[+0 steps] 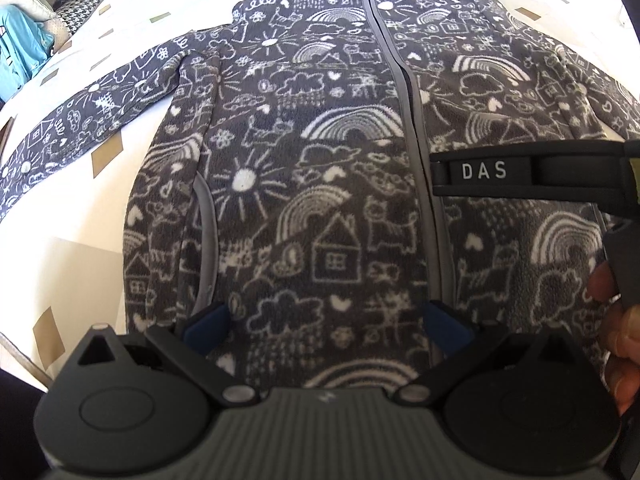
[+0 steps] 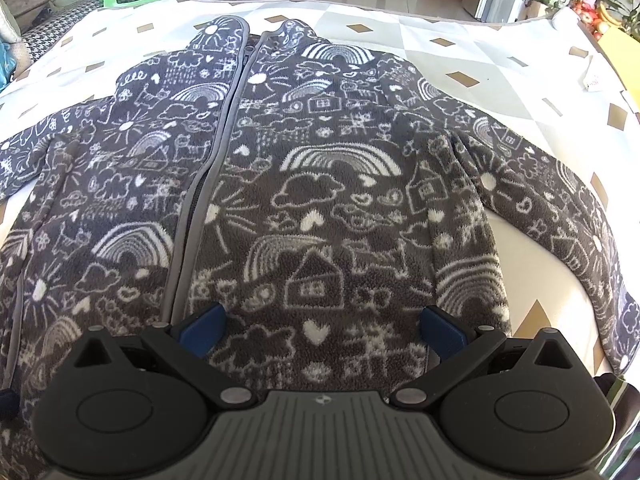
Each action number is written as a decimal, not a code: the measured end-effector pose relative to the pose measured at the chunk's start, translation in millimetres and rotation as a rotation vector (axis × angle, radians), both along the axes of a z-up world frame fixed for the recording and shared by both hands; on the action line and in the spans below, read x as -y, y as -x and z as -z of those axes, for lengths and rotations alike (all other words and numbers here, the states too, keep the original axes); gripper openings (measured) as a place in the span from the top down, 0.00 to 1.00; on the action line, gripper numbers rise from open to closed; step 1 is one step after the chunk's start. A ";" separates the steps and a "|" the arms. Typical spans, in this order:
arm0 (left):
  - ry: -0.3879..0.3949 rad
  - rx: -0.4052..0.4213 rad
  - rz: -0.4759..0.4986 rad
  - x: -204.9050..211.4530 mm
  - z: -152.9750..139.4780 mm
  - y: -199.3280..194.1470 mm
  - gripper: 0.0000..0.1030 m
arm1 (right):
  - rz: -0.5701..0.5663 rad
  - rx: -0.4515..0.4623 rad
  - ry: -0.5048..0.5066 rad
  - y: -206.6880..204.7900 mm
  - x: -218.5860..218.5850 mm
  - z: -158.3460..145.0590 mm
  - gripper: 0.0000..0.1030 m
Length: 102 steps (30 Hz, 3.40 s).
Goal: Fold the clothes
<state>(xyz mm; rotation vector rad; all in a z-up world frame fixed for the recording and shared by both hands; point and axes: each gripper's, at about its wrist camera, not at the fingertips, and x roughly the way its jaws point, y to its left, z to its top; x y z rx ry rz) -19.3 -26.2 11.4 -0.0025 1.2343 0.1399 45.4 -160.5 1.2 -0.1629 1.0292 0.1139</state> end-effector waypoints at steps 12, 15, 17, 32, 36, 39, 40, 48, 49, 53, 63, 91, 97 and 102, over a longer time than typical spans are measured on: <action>0.016 -0.024 -0.013 -2.3 1.1 -3.0 0.00 | 0.009 -0.062 0.009 -8.8 -2.1 -0.2 0.00; 0.025 -0.017 -0.015 -4.3 0.9 -2.3 0.00 | 0.011 -0.075 0.011 -11.3 -2.9 -0.5 0.00; 0.035 -0.006 -0.021 -6.3 0.4 -1.8 0.00 | 0.011 -0.087 0.011 -13.4 -3.3 -1.1 0.00; 0.036 0.055 -0.078 -21.5 -14.2 -10.1 0.00 | -0.004 -0.029 -0.039 -16.9 -8.8 -18.6 0.07; 0.034 0.087 -0.107 -30.2 -20.5 -14.5 0.00 | -0.014 -0.004 -0.058 -17.3 -11.0 -24.4 0.07; 0.048 0.099 -0.115 -33.7 -23.1 -16.4 0.00 | -0.021 0.002 -0.068 -18.1 -13.0 -26.3 0.07; 0.054 0.101 -0.114 -33.9 -23.7 -16.7 0.00 | -0.023 0.002 -0.071 -18.5 -13.9 -26.4 0.07; 0.075 0.105 -0.097 -31.8 -25.0 -17.7 0.00 | -0.029 0.002 -0.092 -20.5 -17.5 -27.6 0.07; 0.074 0.106 -0.098 -31.6 -25.2 -17.8 0.00 | -0.029 0.002 -0.094 -20.8 -17.9 -27.6 0.07; 0.064 0.104 -0.096 -30.6 -24.9 -18.6 0.00 | -0.032 0.000 -0.095 -21.5 -19.2 -27.1 0.07; 0.068 0.100 -0.103 -31.4 -24.2 -18.6 0.00 | -0.038 -0.006 -0.100 -21.7 -21.2 -25.8 0.07; 0.024 0.089 -0.100 -29.9 -19.1 -16.2 0.00 | -0.052 0.014 -0.086 -13.3 -22.6 -36.6 0.08; 0.012 0.083 -0.086 -27.0 -16.7 -14.2 0.00 | -0.050 0.012 -0.087 -8.6 -18.2 -41.5 0.08; 0.033 0.065 -0.059 -19.8 -13.5 -10.4 0.00 | 0.004 -0.041 -0.124 -9.6 -3.5 -37.5 0.08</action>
